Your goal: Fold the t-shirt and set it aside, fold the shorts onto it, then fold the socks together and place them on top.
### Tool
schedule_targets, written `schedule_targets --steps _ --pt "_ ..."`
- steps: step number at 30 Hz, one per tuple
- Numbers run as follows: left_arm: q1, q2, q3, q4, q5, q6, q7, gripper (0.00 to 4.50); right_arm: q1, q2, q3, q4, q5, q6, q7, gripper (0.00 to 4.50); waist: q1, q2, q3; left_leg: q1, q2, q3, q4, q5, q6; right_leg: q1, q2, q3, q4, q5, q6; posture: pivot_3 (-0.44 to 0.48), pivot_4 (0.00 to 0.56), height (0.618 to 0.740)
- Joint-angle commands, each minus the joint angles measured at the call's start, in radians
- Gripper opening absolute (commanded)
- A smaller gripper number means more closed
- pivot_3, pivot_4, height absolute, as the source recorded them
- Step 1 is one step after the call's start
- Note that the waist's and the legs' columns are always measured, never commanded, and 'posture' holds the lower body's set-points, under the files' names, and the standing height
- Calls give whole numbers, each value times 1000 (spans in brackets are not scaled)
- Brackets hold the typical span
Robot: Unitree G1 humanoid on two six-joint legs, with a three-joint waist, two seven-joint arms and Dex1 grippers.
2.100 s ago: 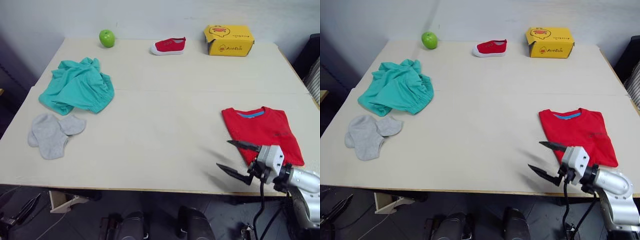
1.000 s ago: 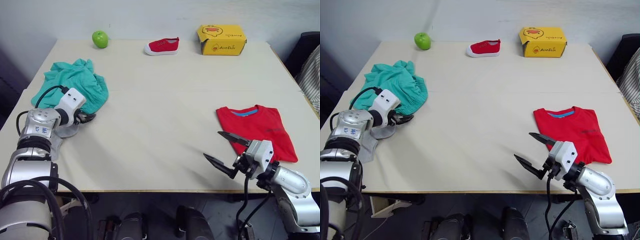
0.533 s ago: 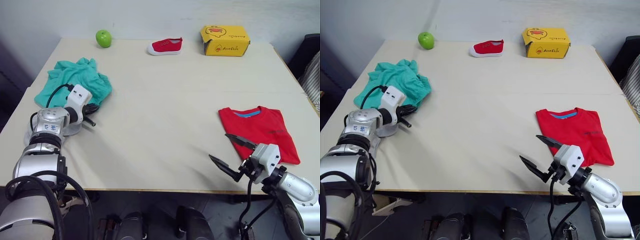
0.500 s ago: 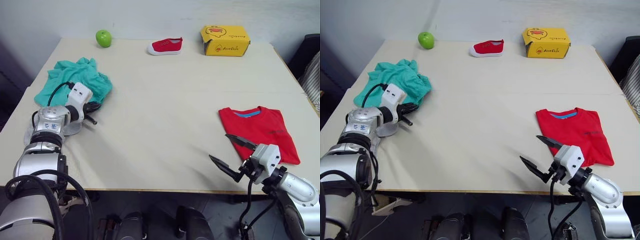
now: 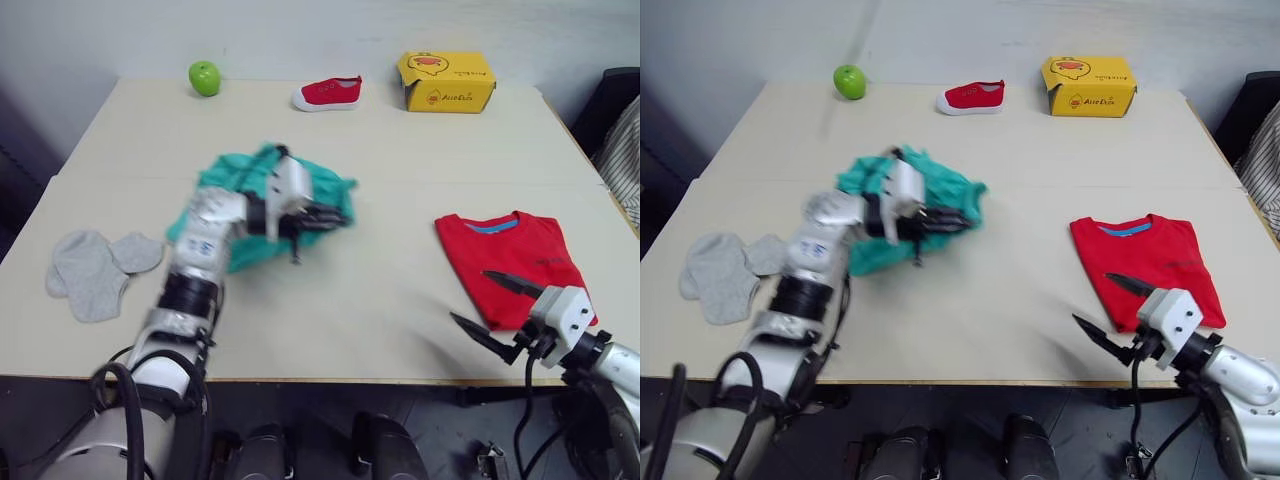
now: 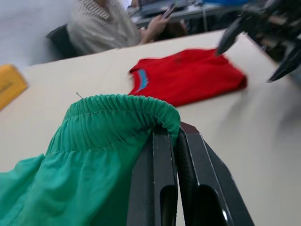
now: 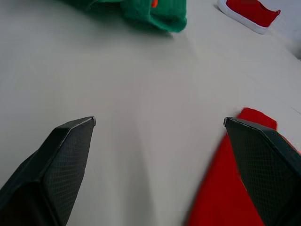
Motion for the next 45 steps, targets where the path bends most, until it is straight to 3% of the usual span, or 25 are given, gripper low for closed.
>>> schedule_targets --steps 1,3,7,12,14,15,19,25,29,33,36,40,45 --pt "79 -76 -79 -110 5 61 76 265 4 -38 -66 66 8 -15 28 4500 1 0 0 1 0 0 0 0 0 0 0 1 1 0 0 0 150 740" --pt "106 -102 -109 -119 22 71 107 680 9 -44 -64 69 11 -14 43 4500 2 0 0 1 2 0 0 0 0 0 0 1 0 0 0 0 150 740" --pt "160 -61 -157 -145 47 27 76 2032 7 -45 -58 59 8 -14 57 4500 -2 1 0 1 6 0 0 0 0 0 0 1 -3 0 0 0 150 740" --pt "173 58 -75 -226 -17 -11 34 3652 -12 -43 -55 -5 64 60 58 4500 -1 1 -1 2 8 0 0 -1 -1 -1 0 1 -2 -1 -2 0 150 740" --pt "184 90 -10 -266 -100 10 10 4318 -28 -50 -36 -43 71 79 67 4500 0 2 -1 2 8 0 0 -1 -1 -1 0 1 -2 -1 -2 0 150 740" --pt "193 108 31 -291 -151 25 -7 4436 -40 -52 -23 -62 71 87 68 4500 0 2 -1 2 8 0 0 -1 -1 -1 0 1 -2 -1 -2 0 150 740" --pt "246 249 168 -307 -202 -8 -35 4436 -97 -40 73 -147 68 142 71 4500 -4 2 -1 2 9 0 0 -1 -1 -1 0 0 1 -1 -2 0 150 740" --pt "383 508 247 -149 -48 -289 -46 4436 -198 4 361 -162 -185 119 7 4500 -5 2 -1 2 11 1 0 -3 -3 -2 2 -2 2 -2 -4 0 150 740" --pt "485 557 284 -137 -26 -348 2 4436 -251 60 457 -101 -335 68 -80 4500 7 2 0 -1 10 1 0 -4 -2 -3 0 -2 1 -2 -4 0 150 740" --pt "553 544 269 -174 16 -359 74 4436 -298 67 537 -15 -506 24 -157 4500 1 2 0 -1 9 1 1 -6 -1 -3 0 -1 0 -2 -4 0 150 740" --pt "567 505 230 -199 41 -337 123 4500 -338 81 550 50 -549 11 -199 3846 -4 2 -1 0 11 2 1 -6 -2 -3 1 -2 0 -2 -4 0 150 740" --pt "548 477 181 -176 94 -364 160 4500 -375 82 553 98 -571 -26 -215 2468 -4 2 -1 2 11 3 1 -5 -3 -2 1 -1 4 -2 -4 0 150 740" --pt "424 418 86 -49 227 -401 261 4500 -432 93 532 129 -528 -58 -205 773 5 2 -1 2 10 2 1 -4 -2 -2 0 0 4 -2 -4 0 150 740"
